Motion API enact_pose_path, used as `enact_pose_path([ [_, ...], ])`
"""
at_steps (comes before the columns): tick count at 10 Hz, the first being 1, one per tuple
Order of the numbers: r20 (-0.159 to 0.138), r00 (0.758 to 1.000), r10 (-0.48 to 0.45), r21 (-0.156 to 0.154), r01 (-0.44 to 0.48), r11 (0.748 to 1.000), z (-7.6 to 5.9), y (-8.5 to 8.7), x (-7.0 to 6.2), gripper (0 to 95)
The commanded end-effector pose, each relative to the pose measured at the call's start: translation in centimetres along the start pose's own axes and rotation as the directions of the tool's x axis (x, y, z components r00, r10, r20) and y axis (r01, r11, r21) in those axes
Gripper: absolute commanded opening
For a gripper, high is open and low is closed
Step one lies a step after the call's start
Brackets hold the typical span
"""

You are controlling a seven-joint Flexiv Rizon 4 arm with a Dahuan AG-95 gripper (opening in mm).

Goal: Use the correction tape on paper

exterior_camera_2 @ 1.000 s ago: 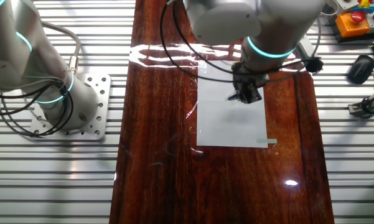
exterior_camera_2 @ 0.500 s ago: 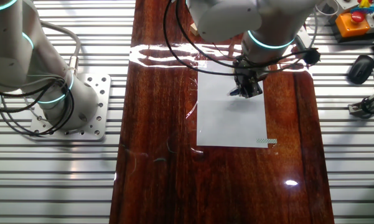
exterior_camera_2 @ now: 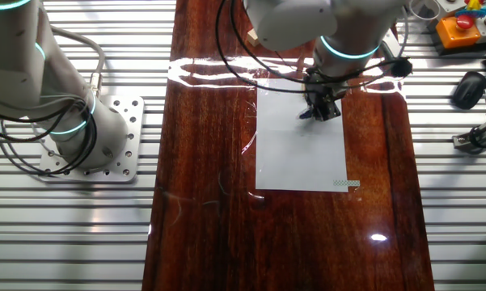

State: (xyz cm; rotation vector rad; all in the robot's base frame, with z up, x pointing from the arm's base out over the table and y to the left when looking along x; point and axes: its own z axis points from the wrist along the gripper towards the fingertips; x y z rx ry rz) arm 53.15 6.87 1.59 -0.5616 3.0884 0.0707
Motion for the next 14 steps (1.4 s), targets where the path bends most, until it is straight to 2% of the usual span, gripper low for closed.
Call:
enact_pose_path([
  [1, -0.006, 1.000, -0.017, -0.003, 0.017, 1.000, -0.1, 0.0, 0.1, 0.0],
  [2, -0.006, 1.000, -0.025, -0.003, 0.025, 1.000, -0.1, 0.0, 0.1, 38.0],
  [3, -0.005, 0.999, -0.034, -0.004, 0.034, 0.999, -0.1, 0.0, 0.1, 57.0],
  [6, -0.001, 0.999, -0.051, -0.006, 0.051, 0.999, -0.2, 0.0, 0.1, 57.0],
  [7, -0.003, 0.999, -0.051, -0.002, 0.051, 0.999, -0.4, -0.2, 0.2, 38.0],
  [10, -0.006, 0.995, -0.098, -0.013, 0.098, 0.995, -2.0, -3.0, 1.7, 38.0],
  [12, -0.010, 0.988, -0.157, -0.010, 0.157, 0.988, -3.4, -5.9, 3.1, 38.0],
  [14, -0.018, 0.985, -0.170, -0.013, 0.170, 0.985, -3.9, -7.4, 3.9, 0.0],
])
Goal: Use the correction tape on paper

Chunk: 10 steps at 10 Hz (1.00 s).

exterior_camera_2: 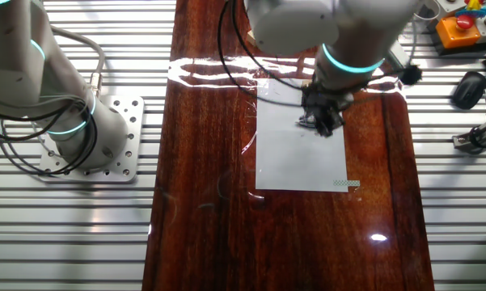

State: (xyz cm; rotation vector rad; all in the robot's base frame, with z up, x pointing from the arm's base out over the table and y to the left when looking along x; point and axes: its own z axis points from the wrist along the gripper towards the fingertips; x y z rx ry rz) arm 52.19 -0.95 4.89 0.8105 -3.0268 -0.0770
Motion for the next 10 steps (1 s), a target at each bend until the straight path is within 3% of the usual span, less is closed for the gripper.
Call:
enact_pose_path([
  [1, -0.006, 1.000, -0.006, -0.007, 0.006, 1.000, -0.2, -0.6, 0.4, 0.0],
  [3, 0.002, 0.999, 0.050, -0.010, -0.050, 0.999, -0.2, -0.6, 0.4, 0.0],
  [5, -0.010, 0.991, 0.136, 0.002, -0.136, 0.991, -0.2, -0.6, 0.4, 0.0],
  [8, -0.023, 0.991, 0.130, 0.023, -0.130, 0.991, -0.3, -1.0, 0.2, 0.0],
  [10, -0.028, 0.996, 0.089, 0.025, -0.088, 0.996, 0.2, -3.2, -0.4, 0.0],
])
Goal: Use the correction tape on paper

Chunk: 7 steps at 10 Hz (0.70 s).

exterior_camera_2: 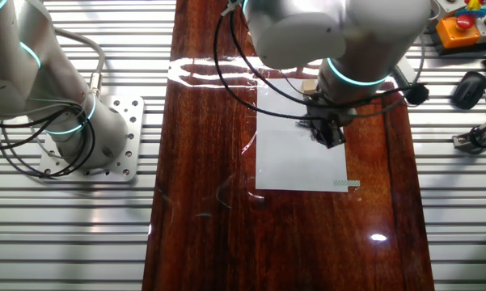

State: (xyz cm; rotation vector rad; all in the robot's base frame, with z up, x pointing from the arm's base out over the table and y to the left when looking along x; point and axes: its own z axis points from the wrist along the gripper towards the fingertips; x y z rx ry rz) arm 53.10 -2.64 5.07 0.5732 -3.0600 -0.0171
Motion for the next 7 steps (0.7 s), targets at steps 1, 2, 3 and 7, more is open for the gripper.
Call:
enact_pose_path([
  [1, -0.001, 0.996, -0.085, -0.008, 0.085, 0.996, 0.90, -2.49, -0.95, 0.0],
  [2, -0.004, 0.996, -0.088, -0.014, 0.088, 0.996, 0.95, -2.70, -0.98, 0.0],
  [3, -0.007, 0.996, -0.087, -0.013, 0.087, 0.996, 0.95, -2.70, -0.98, 0.0],
  [7, -0.008, 0.999, -0.048, 0.003, 0.048, 0.999, 0.95, -2.70, -0.98, 0.0],
])
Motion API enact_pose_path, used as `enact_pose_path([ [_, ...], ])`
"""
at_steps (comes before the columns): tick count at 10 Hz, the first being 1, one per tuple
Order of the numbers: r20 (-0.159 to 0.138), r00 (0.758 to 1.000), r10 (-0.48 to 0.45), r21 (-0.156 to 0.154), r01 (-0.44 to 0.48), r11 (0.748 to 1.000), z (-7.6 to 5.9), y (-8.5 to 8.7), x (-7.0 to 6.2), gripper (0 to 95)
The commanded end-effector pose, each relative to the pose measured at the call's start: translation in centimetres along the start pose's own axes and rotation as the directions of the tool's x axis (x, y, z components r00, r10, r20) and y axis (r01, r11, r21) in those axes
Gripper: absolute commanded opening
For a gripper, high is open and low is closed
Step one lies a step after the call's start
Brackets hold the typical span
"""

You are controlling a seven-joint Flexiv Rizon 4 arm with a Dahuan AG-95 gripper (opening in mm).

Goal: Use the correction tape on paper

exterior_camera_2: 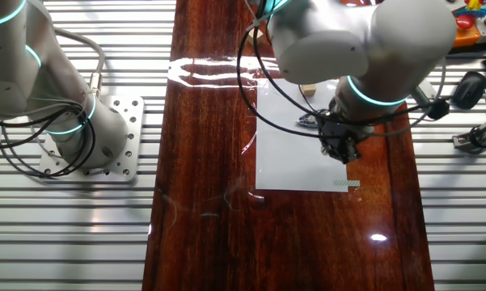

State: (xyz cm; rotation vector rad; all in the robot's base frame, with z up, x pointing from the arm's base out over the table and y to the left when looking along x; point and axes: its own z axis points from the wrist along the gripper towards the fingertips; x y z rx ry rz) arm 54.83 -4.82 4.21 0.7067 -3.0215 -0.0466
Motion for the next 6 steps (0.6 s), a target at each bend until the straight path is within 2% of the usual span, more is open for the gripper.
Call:
enact_pose_path([
  [1, -0.002, 0.999, 0.037, 0.022, -0.037, 0.999, 0.1, -0.3, -0.1, 0.0],
  [3, -0.007, 1.000, -0.012, 0.016, 0.013, 1.000, -0.4, -2.7, 0.2, 0.0],
  [4, -0.015, 1.000, -0.011, 0.023, 0.011, 1.000, -0.7, -3.9, 0.9, 0.0],
  [6, -0.027, 1.000, -0.016, 0.038, 0.017, 0.999, -0.7, -4.0, 1.1, 0.0],
])
